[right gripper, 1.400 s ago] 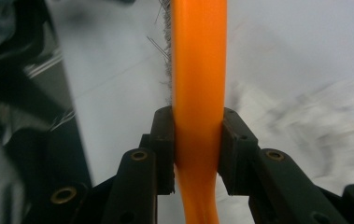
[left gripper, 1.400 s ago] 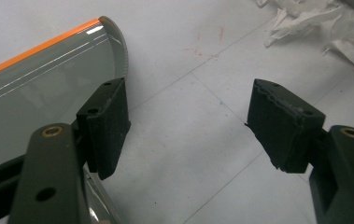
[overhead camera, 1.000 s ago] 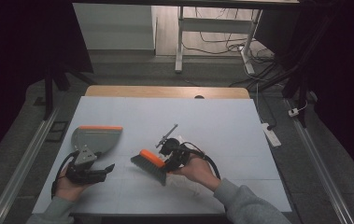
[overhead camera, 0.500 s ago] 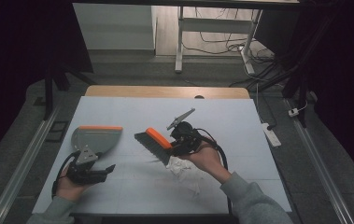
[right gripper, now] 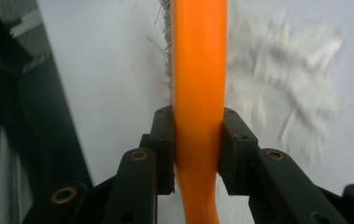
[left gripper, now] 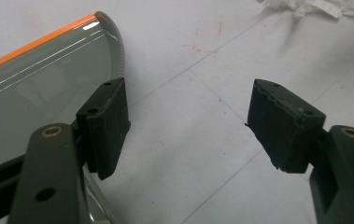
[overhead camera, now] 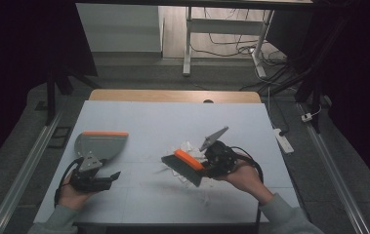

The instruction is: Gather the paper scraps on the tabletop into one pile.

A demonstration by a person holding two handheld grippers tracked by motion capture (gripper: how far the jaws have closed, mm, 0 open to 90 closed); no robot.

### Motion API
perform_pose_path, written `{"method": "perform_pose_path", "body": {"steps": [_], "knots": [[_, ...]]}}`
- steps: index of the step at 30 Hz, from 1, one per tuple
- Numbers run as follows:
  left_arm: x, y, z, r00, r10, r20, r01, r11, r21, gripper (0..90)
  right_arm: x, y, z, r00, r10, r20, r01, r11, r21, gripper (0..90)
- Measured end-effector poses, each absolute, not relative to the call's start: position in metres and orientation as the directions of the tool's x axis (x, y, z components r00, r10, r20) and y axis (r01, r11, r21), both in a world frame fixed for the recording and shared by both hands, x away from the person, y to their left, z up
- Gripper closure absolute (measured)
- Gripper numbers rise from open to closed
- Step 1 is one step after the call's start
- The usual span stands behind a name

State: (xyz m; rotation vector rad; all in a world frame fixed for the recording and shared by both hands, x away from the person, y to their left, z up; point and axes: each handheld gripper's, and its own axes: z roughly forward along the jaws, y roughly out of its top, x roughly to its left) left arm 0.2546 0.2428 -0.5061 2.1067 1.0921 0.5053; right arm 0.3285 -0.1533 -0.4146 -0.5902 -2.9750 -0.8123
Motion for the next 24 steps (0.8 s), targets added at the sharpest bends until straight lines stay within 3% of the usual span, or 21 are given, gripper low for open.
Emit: {"method": "perform_pose_path", "body": {"steps": [6, 14, 24], "knots": [[0.255, 0.241, -0.506, 0.568, 0.822, 0.024, 0.548, -0.401, 0.734, 30.3, 0.303, -0.174, -0.421, -0.959, 0.268, 0.090, 0.281, 0.872, 0.401, 69.9], [0.254, 0.241, -0.505, 0.567, 0.823, 0.026, 0.547, -0.400, 0.736, 30.3, 0.286, -0.155, -0.446, -0.980, 0.190, 0.058, 0.199, 0.946, 0.256, 69.9], [0.254, 0.242, -0.505, 0.566, 0.824, 0.029, 0.545, -0.400, 0.737, 30.3, 0.320, -0.130, -0.450, -0.984, 0.175, -0.019, 0.163, 0.946, 0.280, 69.9]]}}
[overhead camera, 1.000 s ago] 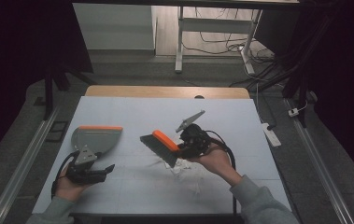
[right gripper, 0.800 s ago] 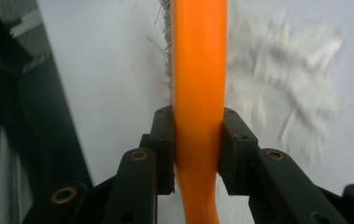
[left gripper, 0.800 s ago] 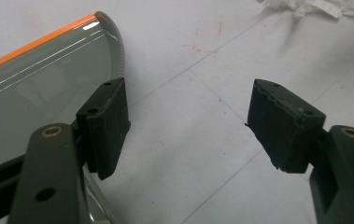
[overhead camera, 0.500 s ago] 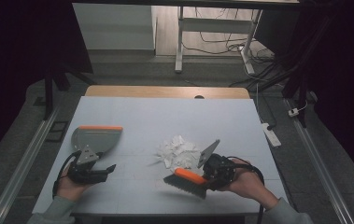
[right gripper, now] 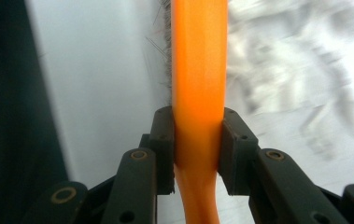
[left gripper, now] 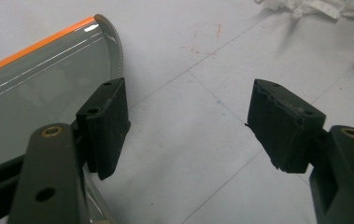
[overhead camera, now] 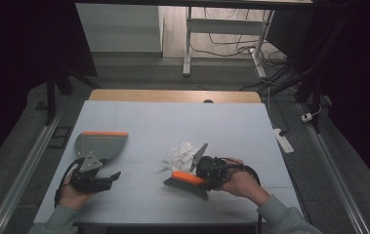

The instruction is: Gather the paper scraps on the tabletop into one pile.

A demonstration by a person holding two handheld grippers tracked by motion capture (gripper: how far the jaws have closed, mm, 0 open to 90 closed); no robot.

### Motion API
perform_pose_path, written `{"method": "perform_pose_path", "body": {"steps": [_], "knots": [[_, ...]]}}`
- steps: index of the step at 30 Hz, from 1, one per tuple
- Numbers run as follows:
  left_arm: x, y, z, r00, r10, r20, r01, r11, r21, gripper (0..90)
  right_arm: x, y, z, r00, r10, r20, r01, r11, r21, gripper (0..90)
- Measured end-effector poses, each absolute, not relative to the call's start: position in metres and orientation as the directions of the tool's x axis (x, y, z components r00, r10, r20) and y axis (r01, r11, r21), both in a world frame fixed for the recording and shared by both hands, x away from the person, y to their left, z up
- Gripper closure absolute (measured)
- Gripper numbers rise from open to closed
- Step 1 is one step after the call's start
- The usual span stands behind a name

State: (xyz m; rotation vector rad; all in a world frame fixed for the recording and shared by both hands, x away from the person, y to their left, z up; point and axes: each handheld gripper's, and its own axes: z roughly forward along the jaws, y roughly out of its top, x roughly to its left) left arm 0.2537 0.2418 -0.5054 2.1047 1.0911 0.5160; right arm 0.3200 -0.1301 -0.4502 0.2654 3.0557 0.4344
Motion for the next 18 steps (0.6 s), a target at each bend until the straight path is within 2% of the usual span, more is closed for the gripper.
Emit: {"method": "perform_pose_path", "body": {"steps": [6, 10, 16, 18], "knots": [[0.254, 0.242, -0.506, 0.566, 0.824, 0.030, 0.546, -0.402, 0.735, 30.3, 0.349, -0.127, -0.449, -0.969, 0.230, -0.094, 0.189, 0.926, 0.326, 69.9], [0.254, 0.243, -0.506, 0.564, 0.825, 0.028, 0.546, -0.398, 0.737, 30.3, 0.354, -0.131, -0.444, -0.957, 0.255, -0.138, 0.186, 0.904, 0.384, 69.9], [0.254, 0.243, -0.506, 0.565, 0.824, 0.029, 0.546, -0.400, 0.736, 30.3, 0.344, -0.160, -0.419, -0.926, 0.363, -0.100, 0.257, 0.804, 0.537, 69.8], [0.253, 0.242, -0.506, 0.566, 0.824, 0.029, 0.543, -0.400, 0.738, 30.3, 0.341, -0.173, -0.414, -0.893, 0.443, -0.079, 0.324, 0.755, 0.570, 69.8]]}}
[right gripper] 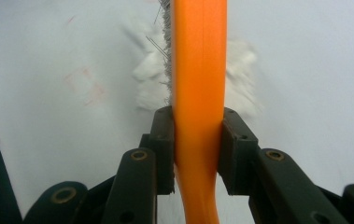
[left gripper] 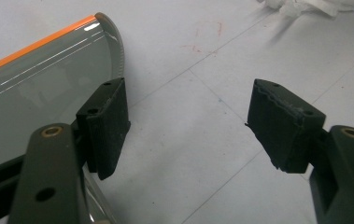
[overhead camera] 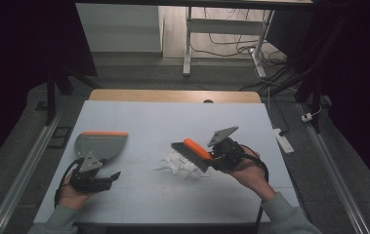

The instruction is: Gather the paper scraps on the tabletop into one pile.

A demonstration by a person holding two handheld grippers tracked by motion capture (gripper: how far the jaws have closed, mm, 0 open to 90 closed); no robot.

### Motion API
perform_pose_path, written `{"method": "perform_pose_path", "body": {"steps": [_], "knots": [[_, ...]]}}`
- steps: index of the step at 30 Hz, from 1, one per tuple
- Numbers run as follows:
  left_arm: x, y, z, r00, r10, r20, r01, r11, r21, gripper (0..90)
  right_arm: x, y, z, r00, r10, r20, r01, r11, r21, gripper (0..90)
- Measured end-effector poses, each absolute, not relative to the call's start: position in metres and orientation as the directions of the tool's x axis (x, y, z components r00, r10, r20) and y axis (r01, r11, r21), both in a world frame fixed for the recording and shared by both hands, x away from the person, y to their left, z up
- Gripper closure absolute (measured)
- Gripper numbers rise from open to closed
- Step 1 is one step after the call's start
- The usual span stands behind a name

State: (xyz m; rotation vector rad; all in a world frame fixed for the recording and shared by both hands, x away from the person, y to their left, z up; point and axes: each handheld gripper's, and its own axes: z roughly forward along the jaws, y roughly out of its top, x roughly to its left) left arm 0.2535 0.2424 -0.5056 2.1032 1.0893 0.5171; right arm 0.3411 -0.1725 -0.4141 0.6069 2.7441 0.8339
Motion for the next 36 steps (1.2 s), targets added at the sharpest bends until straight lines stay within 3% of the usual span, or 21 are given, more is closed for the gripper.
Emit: {"method": "perform_pose_path", "body": {"steps": [7, 13, 20, 25, 31, 36], "knots": [[0.253, 0.242, -0.505, 0.567, 0.823, 0.032, 0.542, -0.402, 0.738, 30.3, 0.345, -0.218, -0.419, -0.729, 0.685, 0.014, 0.564, 0.589, 0.579, 69.8], [0.253, 0.241, -0.505, 0.569, 0.822, 0.032, 0.542, -0.404, 0.737, 30.3, 0.357, -0.230, -0.448, -0.645, 0.760, 0.086, 0.684, 0.523, 0.508, 69.8], [0.253, 0.241, -0.506, 0.568, 0.822, 0.032, 0.543, -0.404, 0.736, 30.3, 0.360, -0.203, -0.456, -0.671, 0.726, 0.151, 0.674, 0.511, 0.534, 69.9], [0.253, 0.241, -0.506, 0.566, 0.824, 0.033, 0.543, -0.403, 0.736, 30.3, 0.362, -0.180, -0.453, -0.713, 0.689, 0.131, 0.615, 0.524, 0.589, 69.9], [0.254, 0.241, -0.506, 0.567, 0.823, 0.032, 0.544, -0.404, 0.736, 30.3, 0.359, -0.185, -0.431, -0.715, 0.693, 0.093, 0.554, 0.481, 0.680, 69.9], [0.253, 0.240, -0.506, 0.569, 0.822, 0.036, 0.543, -0.408, 0.734, 30.3, 0.357, -0.197, -0.428, -0.709, 0.699, 0.096, 0.549, 0.461, 0.697, 69.8]]}}
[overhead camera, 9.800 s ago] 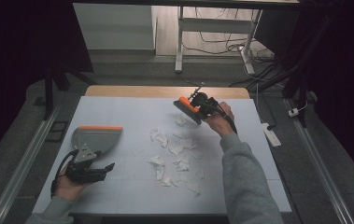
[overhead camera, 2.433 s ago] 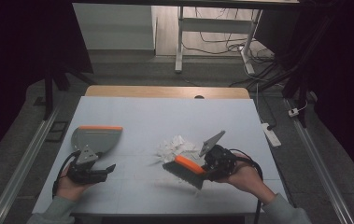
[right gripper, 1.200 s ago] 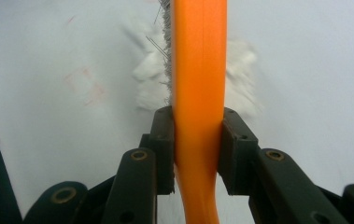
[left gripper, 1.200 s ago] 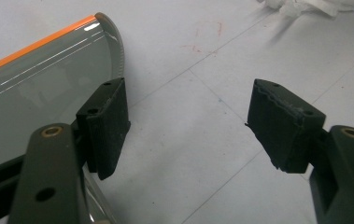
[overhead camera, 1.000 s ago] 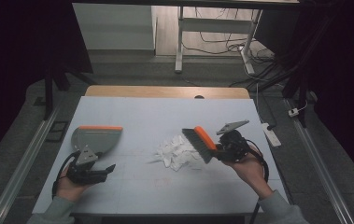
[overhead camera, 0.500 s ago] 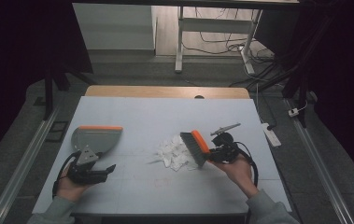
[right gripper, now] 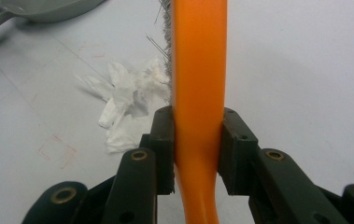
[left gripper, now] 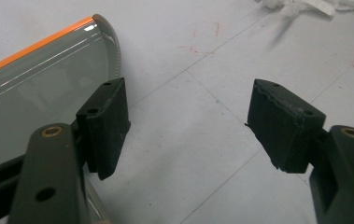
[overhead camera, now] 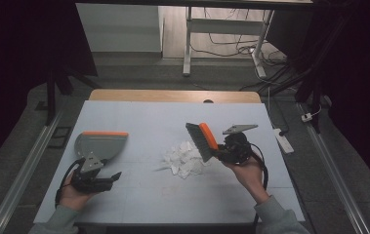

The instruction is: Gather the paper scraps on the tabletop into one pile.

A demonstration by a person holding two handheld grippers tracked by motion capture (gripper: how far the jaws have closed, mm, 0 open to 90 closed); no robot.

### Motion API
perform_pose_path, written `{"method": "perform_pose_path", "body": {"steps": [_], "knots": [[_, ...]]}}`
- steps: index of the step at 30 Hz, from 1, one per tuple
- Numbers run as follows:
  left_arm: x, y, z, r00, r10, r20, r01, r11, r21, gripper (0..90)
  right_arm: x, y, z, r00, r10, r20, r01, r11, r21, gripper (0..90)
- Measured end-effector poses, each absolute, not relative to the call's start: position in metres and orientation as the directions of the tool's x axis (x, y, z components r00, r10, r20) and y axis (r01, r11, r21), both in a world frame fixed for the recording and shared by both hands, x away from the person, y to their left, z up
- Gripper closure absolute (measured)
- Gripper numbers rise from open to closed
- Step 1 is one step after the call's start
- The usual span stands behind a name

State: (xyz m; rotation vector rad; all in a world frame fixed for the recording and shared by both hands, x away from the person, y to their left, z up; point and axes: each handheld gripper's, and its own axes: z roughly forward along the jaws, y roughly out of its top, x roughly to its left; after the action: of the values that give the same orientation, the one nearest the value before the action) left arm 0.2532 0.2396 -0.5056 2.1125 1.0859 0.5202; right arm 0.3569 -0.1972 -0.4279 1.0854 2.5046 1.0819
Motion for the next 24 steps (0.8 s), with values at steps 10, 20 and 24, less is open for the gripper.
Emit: {"method": "perform_pose_path", "body": {"steps": [10, 20, 24], "knots": [[0.253, 0.238, -0.505, 0.567, 0.822, 0.039, 0.539, -0.407, 0.738, 30.3, 0.357, -0.222, -0.436, -0.691, 0.717, 0.087, 0.548, 0.442, 0.711, 69.9], [0.253, 0.237, -0.504, 0.566, 0.823, 0.039, 0.536, -0.404, 0.742, 30.3, 0.348, -0.249, -0.447, -0.682, 0.730, 0.038, 0.523, 0.451, 0.723, 69.9], [0.253, 0.236, -0.504, 0.564, 0.825, 0.034, 0.533, -0.395, 0.748, 30.1, 0.344, -0.263, -0.453, -0.676, 0.737, 0.027, 0.514, 0.444, 0.734, 69.9]]}}
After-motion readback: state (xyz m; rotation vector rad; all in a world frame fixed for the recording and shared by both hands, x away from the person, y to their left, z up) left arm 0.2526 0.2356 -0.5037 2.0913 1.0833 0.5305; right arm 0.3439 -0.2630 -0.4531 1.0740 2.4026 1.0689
